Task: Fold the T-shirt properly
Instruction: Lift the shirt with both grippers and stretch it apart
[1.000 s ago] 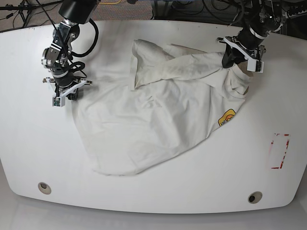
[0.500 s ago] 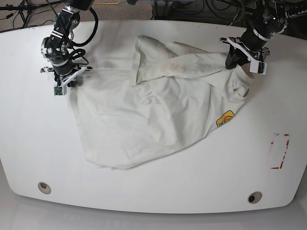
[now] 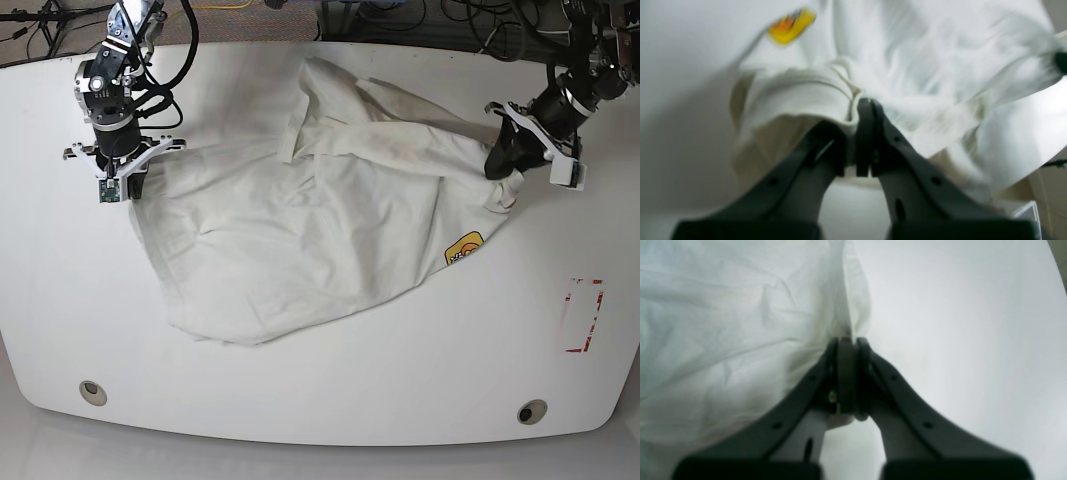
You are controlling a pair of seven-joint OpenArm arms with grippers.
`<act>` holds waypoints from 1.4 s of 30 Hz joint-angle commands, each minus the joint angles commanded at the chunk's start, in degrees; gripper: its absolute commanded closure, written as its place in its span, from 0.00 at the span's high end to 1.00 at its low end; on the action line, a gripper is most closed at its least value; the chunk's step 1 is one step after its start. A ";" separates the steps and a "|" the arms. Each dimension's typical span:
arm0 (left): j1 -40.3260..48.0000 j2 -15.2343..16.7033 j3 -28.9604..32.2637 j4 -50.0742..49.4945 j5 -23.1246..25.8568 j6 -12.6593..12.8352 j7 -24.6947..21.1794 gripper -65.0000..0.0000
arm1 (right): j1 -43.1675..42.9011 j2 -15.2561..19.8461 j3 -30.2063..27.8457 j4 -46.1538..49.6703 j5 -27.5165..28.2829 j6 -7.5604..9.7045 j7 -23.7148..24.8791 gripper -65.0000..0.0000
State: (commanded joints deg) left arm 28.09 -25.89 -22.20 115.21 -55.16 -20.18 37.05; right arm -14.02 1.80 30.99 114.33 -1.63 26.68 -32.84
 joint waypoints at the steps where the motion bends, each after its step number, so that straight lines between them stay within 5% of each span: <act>1: -0.97 -0.62 -0.53 0.00 -0.44 0.00 0.79 0.00 | 0.62 0.09 0.00 0.18 0.00 0.00 0.00 0.00; 11: -7.65 -8.09 -1.76 -0.09 -1.05 -0.09 3.60 0.00 | 7.47 3.08 -0.18 0.18 0.00 0.00 0.00 0.00; 15: -10.11 -11.16 -1.67 -0.18 -1.05 -0.09 3.60 0.00 | 10.90 3.25 -0.18 0.09 -0.53 2.20 -0.53 0.00; 23: -17.49 -14.86 -1.76 -2.55 -1.23 -0.09 3.60 0.00 | 19.96 6.15 -0.18 0.09 -0.44 5.36 -9.05 0.00; 33: -26.99 -18.37 -1.41 -6.15 -1.67 0.00 3.60 0.00 | 30.42 11.34 -3.60 0.00 -0.44 6.33 -15.21 0.00; 42: -43.25 -21.80 3.34 -17.14 -10.73 0.00 3.87 0.00 | 41.67 15.56 -9.67 0.00 -0.62 5.98 -20.13 0.00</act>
State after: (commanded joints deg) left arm -15.16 -47.69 -18.86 98.07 -65.89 -20.18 40.92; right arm 27.65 17.36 21.32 114.33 -2.24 32.66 -52.97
